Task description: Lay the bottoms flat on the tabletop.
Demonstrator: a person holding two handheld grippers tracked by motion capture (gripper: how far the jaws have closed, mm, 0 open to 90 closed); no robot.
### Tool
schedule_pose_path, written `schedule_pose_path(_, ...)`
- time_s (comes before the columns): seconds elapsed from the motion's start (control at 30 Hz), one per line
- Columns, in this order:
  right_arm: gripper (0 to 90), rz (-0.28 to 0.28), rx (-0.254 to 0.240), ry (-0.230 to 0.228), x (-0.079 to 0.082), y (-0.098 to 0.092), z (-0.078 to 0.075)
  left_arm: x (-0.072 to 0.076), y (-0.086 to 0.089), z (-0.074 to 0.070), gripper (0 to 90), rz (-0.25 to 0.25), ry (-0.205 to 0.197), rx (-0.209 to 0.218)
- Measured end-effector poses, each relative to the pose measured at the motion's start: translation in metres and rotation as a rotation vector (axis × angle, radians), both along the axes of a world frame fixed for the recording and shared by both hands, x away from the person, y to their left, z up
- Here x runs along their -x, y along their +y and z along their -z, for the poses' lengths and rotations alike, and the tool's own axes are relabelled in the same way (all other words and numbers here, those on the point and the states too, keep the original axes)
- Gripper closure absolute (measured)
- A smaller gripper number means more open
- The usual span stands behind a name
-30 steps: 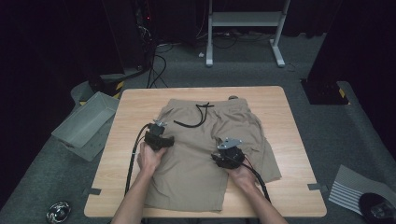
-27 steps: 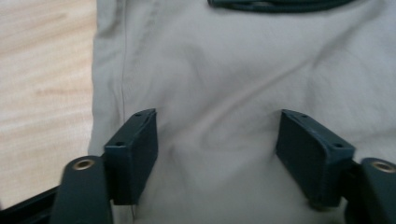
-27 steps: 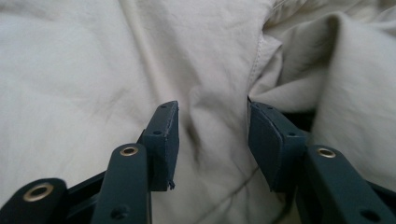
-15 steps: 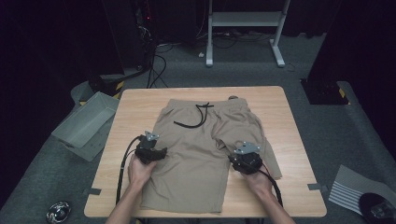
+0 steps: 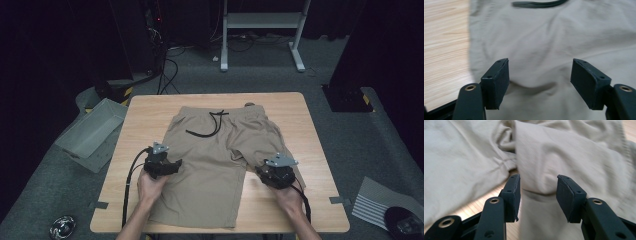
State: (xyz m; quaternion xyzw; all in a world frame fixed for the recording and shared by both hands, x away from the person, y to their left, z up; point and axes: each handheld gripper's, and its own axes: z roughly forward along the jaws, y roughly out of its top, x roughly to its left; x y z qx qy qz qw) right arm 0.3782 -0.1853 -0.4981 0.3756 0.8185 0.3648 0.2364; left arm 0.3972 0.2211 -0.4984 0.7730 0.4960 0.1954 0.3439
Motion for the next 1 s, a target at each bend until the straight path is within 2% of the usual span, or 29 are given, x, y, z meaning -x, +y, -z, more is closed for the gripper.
schedule_pose_path(0.1,53.9,0.035,0.0,0.018,0.001,-0.011,0.004,-0.003,-0.004,0.014,30.6,-0.013,0.03,-0.02)
schedule_pose_path(0.13,54.6,0.044,-0.003,0.033,0.0,-0.015,0.007,-0.004,-0.003,0.02,30.6,-0.023,0.044,-0.011)
schedule_pose_path(0.23,63.5,0.046,0.002,0.079,-0.003,-0.023,0.016,-0.006,0.001,0.027,33.3,-0.05,0.003,0.008)
schedule_pose_path(0.27,67.8,0.041,0.002,0.097,-0.005,-0.024,0.019,-0.008,0.0,0.028,33.3,-0.056,-0.004,-0.002)
schedule_pose_path(0.3,70.6,0.03,0.01,0.109,-0.008,-0.023,0.023,-0.013,-0.002,0.029,33.5,-0.059,-0.028,-0.037)
schedule_pose_path(0.4,81.5,0.027,-0.007,0.099,-0.017,-0.02,0.025,-0.03,-0.002,0.028,32.3,-0.085,-0.013,-0.039)
schedule_pose_path(0.53,82.2,0.04,-0.019,0.101,-0.037,-0.008,0.026,-0.054,-0.007,0.025,31.5,-0.131,0.022,-0.055)
schedule_pose_path(0.6,75.6,0.041,-0.022,0.112,-0.044,-0.001,0.025,-0.059,-0.007,0.022,31.5,-0.147,0.052,-0.066)
schedule_pose_path(0.63,70.8,0.04,-0.019,0.118,-0.045,0.001,0.024,-0.058,-0.008,0.02,30.9,-0.149,0.059,-0.06)
schedule_pose_path(0.67,67.4,0.039,-0.015,0.122,-0.045,0.003,0.023,-0.054,-0.009,0.018,29.9,-0.137,0.05,-0.054)
schedule_pose_path(0.77,60.9,0.026,-0.039,0.084,-0.032,-0.001,0.015,-0.029,-0.01,0.012,31.3,-0.073,-0.019,-0.011)
schedule_pose_path(0.8,59.3,0.023,-0.04,0.071,-0.026,-0.005,0.012,-0.02,-0.01,0.01,31.4,-0.053,-0.025,0.003)
schedule_pose_path(0.87,56.5,0.027,-0.038,0.06,-0.015,-0.013,0.007,-0.007,-0.01,0.011,31.2,-0.026,-0.02,-0.002)
schedule_pose_path(1.0,53.7,0.028,-0.03,0.06,0.004,-0.03,0.006,0.006,-0.009,0.019,30.4,-0.017,-0.018,0.009)
